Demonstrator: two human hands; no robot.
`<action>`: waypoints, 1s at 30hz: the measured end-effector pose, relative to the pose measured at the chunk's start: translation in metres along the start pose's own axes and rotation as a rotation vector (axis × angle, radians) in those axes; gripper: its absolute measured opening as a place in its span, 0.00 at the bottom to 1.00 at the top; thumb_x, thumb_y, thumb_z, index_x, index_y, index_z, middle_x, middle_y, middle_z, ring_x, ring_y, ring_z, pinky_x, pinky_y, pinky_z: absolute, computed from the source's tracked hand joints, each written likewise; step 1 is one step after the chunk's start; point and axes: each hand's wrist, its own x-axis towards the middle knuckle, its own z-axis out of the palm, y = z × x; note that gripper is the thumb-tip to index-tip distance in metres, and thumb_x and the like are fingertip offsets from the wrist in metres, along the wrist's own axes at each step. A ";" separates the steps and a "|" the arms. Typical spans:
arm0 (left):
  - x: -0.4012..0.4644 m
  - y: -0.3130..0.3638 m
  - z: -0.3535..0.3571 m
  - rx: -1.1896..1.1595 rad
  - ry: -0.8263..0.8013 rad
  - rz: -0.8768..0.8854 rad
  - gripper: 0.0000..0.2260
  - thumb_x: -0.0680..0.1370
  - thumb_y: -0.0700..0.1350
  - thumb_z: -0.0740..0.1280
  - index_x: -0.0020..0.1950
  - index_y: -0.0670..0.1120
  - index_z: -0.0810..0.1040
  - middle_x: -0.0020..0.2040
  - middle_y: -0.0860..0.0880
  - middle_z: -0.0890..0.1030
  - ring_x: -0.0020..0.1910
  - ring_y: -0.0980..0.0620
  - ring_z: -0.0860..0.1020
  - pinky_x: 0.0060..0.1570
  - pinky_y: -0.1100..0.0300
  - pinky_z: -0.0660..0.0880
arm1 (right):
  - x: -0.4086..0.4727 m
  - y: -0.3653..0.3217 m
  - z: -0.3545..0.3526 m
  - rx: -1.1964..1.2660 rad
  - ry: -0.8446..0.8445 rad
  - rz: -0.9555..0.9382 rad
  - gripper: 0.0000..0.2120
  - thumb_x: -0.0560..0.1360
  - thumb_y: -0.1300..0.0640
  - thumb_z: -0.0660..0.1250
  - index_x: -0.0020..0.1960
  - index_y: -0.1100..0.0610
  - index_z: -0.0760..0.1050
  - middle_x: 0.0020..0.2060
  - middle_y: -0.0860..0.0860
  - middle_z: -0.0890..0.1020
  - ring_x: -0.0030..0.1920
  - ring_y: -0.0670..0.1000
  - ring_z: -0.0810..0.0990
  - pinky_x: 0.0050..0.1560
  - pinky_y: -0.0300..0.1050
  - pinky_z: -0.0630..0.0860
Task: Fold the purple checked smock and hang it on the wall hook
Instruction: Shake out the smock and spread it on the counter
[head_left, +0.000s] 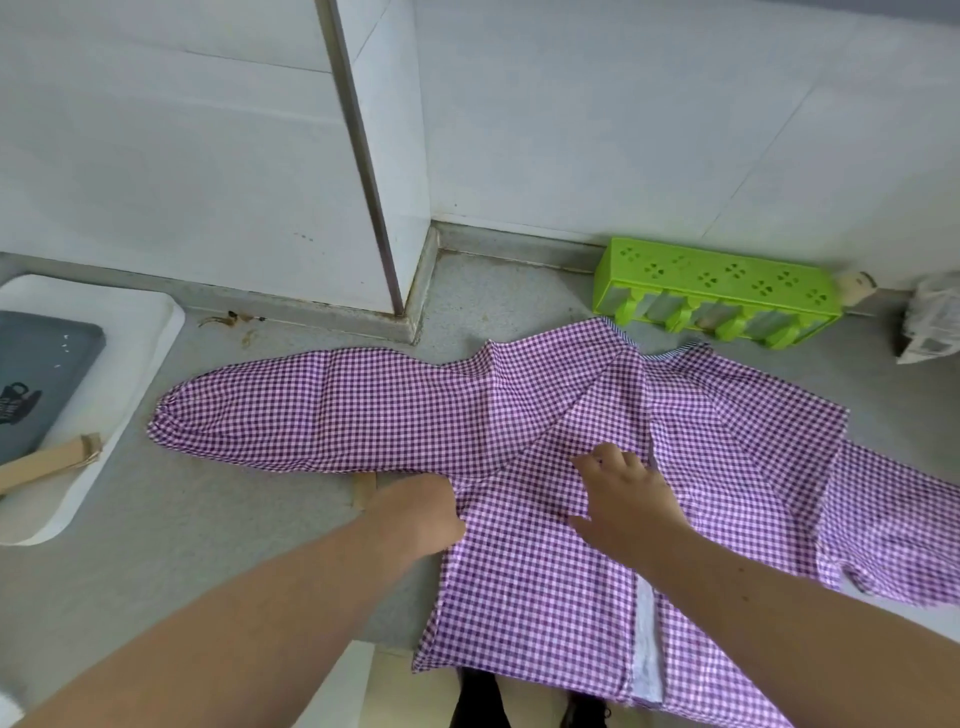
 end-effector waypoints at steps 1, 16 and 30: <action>0.000 0.001 0.001 -0.051 0.016 -0.007 0.12 0.81 0.54 0.66 0.41 0.50 0.72 0.41 0.51 0.78 0.41 0.51 0.79 0.41 0.58 0.76 | -0.005 0.003 0.003 0.001 -0.009 0.007 0.37 0.76 0.33 0.67 0.77 0.50 0.61 0.70 0.52 0.68 0.69 0.57 0.71 0.68 0.58 0.74; -0.030 0.022 0.020 -0.240 -0.085 -0.184 0.10 0.85 0.53 0.63 0.53 0.47 0.78 0.45 0.52 0.77 0.41 0.56 0.74 0.44 0.61 0.71 | -0.046 0.025 0.027 0.070 -0.128 0.046 0.55 0.72 0.28 0.68 0.84 0.52 0.42 0.81 0.59 0.52 0.79 0.62 0.58 0.69 0.59 0.75; -0.068 0.012 0.041 -0.287 -0.045 -0.248 0.07 0.85 0.46 0.61 0.53 0.45 0.77 0.47 0.49 0.78 0.45 0.53 0.75 0.41 0.63 0.71 | -0.050 0.034 0.033 0.176 -0.067 0.078 0.53 0.67 0.27 0.73 0.79 0.51 0.52 0.68 0.58 0.65 0.67 0.60 0.71 0.62 0.57 0.80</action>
